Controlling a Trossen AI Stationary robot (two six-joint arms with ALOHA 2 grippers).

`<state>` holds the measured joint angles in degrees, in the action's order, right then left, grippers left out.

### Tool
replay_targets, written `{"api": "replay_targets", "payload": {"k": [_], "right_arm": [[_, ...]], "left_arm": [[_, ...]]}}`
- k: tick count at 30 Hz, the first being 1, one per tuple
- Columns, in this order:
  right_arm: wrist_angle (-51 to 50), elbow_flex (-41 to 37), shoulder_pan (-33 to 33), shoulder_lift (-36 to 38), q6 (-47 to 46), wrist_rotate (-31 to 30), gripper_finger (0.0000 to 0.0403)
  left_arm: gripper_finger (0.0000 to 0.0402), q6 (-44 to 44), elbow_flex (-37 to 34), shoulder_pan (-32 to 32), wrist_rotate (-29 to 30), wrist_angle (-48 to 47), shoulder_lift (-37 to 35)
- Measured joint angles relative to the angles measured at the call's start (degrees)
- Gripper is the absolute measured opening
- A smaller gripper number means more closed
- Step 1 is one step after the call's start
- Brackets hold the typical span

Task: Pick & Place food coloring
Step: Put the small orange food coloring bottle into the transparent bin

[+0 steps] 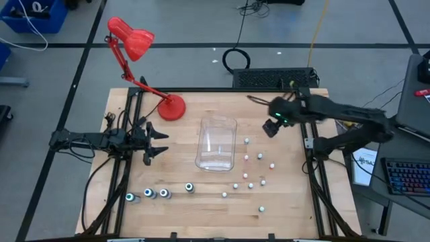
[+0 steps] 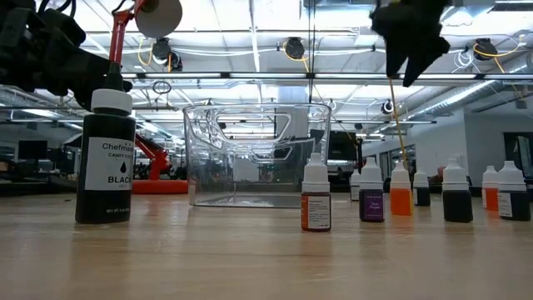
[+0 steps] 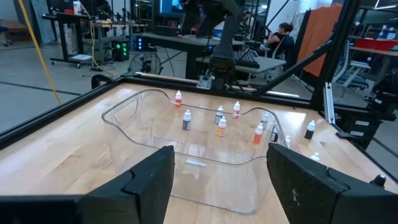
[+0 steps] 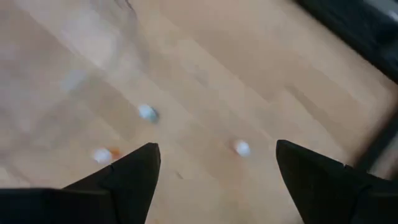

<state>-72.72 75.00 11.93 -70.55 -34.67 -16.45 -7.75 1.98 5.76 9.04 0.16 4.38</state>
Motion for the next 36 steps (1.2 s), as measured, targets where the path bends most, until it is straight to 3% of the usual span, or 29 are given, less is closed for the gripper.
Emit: {"api": "replay_targets", "payload": {"k": [6,12,24,36], "right_arm": [[-6.0,-0.7,4.8,-9.7,3.1,-2.2,0.0309],[3.2,-8.0,9.1,-9.6,6.1,-2.4,0.0309],[21.3,-26.1,12.5,-8.2,9.6,6.2,0.0309],[26.6,-29.5,12.5,-8.2,10.3,6.2,0.0309]], "left_arm": [[0.0253,0.0,0.0,0.0,0.0,0.0,0.0],[0.0253,0.0,0.0,0.0,0.0,0.0,0.0],[0.0253,0.0,0.0,0.0,0.0,0.0,0.0],[0.0253,0.0,0.0,0.0,0.0,0.0,0.0]]}}
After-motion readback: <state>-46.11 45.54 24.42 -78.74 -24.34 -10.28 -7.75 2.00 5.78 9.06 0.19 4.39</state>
